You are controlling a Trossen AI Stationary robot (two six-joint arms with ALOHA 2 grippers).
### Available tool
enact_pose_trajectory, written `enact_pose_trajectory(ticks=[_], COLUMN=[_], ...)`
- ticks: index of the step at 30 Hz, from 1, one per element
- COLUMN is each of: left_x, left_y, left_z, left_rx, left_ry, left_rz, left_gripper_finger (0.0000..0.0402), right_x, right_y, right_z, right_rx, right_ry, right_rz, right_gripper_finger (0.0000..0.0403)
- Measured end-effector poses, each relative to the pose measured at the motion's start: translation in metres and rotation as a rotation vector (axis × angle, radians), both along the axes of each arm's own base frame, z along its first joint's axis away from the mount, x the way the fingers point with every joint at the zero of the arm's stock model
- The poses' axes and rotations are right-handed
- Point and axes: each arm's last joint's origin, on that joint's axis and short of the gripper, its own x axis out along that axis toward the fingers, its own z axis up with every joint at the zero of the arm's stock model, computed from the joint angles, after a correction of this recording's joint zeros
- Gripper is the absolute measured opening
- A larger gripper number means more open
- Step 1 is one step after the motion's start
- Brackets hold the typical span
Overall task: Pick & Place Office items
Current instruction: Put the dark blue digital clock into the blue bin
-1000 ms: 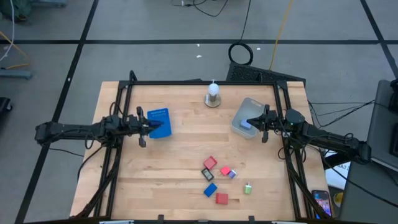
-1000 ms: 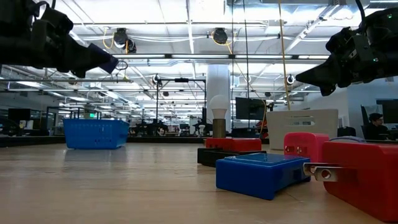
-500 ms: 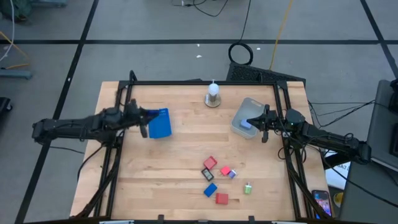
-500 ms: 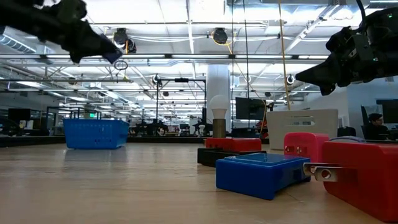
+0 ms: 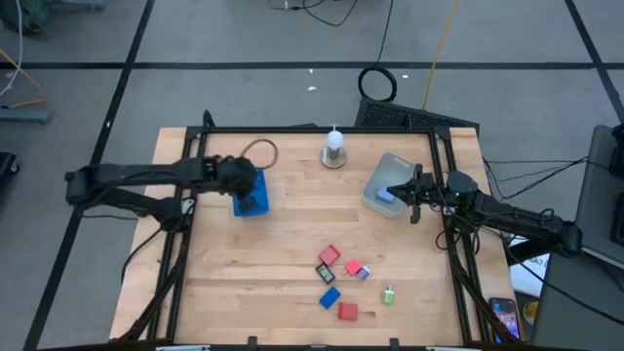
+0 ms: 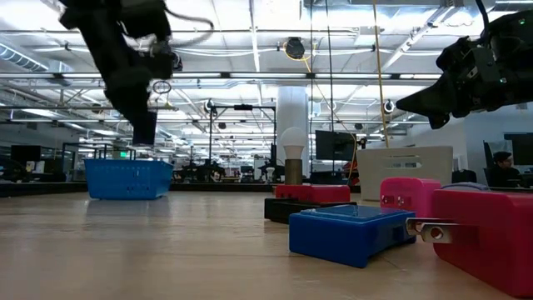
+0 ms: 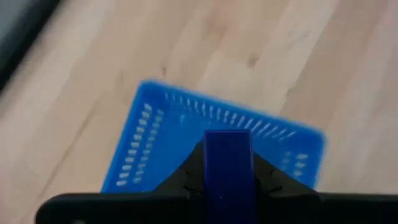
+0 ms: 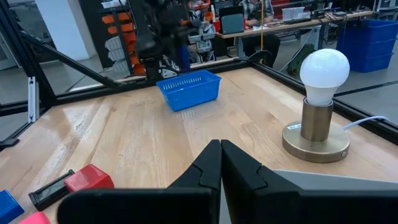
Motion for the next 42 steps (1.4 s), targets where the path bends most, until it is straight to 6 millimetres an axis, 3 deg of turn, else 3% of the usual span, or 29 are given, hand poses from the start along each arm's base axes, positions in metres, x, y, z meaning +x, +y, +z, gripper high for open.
enact_pose_trajectory(ticks=[5, 18, 36, 42], left_x=[0.014, 0.021, 0.026, 0.028], left_y=[0.008, 0.032, 0.033, 0.030], left_z=[-0.020, -0.059, -0.071, -0.072], left_rx=[-0.019, -0.040, -0.012, -0.027], left_ry=[0.123, 0.328, 0.386, 0.370], left_rz=[-0.007, 0.090, 0.096, 0.078], left_gripper_finger=[0.0044, 0.0044, 0.0044, 0.0094], right_x=[0.000, 0.000, 0.000, 0.000], right_y=[0.000, 0.000, 0.000, 0.000], right_z=[0.000, 0.000, 0.000, -0.001], right_rx=[0.001, 0.001, 0.002, 0.005], right_ry=[0.002, 0.002, 0.004, 0.010], right_rz=[0.000, 0.000, 0.000, 0.002], right_gripper_finger=[0.0000, 0.0000, 0.0000, 0.0000])
